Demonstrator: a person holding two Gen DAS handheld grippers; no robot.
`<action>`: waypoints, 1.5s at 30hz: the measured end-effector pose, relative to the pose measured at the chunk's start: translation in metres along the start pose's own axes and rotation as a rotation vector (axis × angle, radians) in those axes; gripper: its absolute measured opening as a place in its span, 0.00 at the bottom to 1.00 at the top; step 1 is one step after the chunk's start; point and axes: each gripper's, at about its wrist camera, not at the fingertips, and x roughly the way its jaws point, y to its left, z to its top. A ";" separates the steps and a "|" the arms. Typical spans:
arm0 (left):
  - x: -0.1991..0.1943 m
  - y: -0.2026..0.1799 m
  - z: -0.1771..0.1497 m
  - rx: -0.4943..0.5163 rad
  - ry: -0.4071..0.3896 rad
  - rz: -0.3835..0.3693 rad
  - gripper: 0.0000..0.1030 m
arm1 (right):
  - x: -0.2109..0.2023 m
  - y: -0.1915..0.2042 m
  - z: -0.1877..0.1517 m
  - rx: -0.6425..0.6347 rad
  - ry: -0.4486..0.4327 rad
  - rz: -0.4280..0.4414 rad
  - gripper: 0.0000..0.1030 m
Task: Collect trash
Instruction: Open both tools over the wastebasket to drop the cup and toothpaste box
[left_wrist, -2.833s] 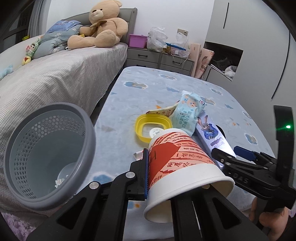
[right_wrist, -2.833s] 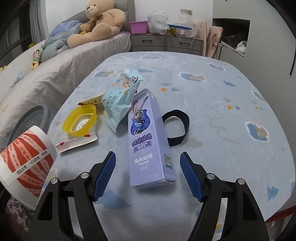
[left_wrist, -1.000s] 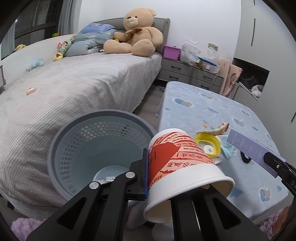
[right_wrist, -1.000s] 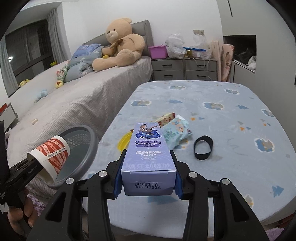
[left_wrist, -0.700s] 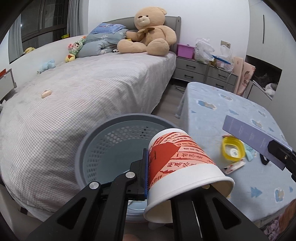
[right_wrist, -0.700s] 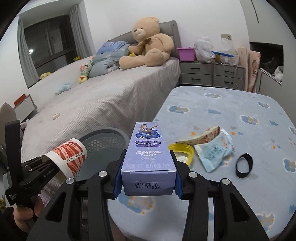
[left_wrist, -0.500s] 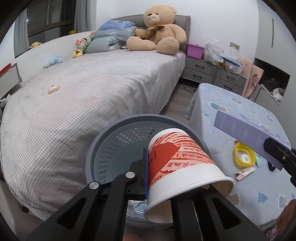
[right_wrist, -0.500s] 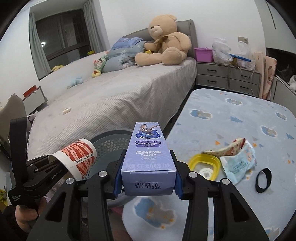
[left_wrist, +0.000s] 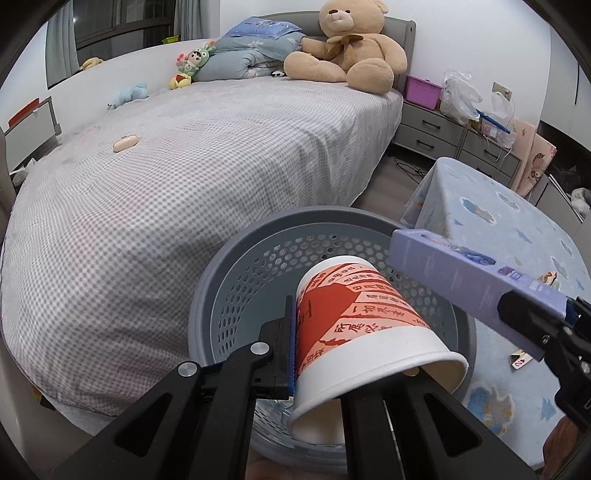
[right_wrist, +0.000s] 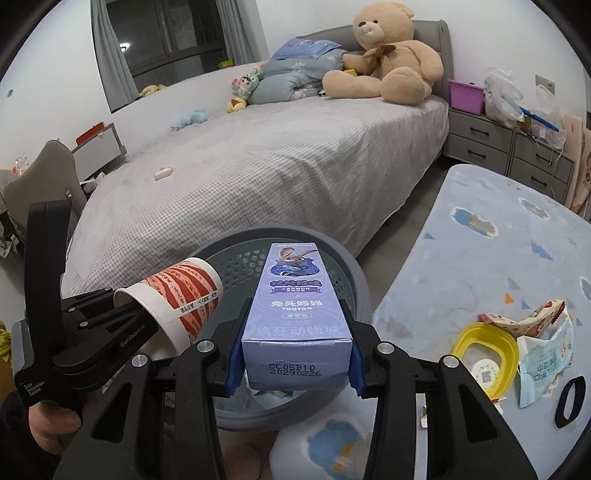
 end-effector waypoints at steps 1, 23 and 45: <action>0.002 0.001 0.000 -0.002 0.005 0.003 0.03 | 0.002 -0.001 -0.001 0.001 0.005 0.005 0.41; 0.007 0.005 -0.004 -0.012 0.006 0.023 0.35 | 0.022 0.000 -0.005 0.003 0.046 0.037 0.44; -0.002 0.006 -0.004 -0.013 -0.020 0.038 0.49 | 0.016 -0.003 -0.007 0.014 0.025 0.028 0.45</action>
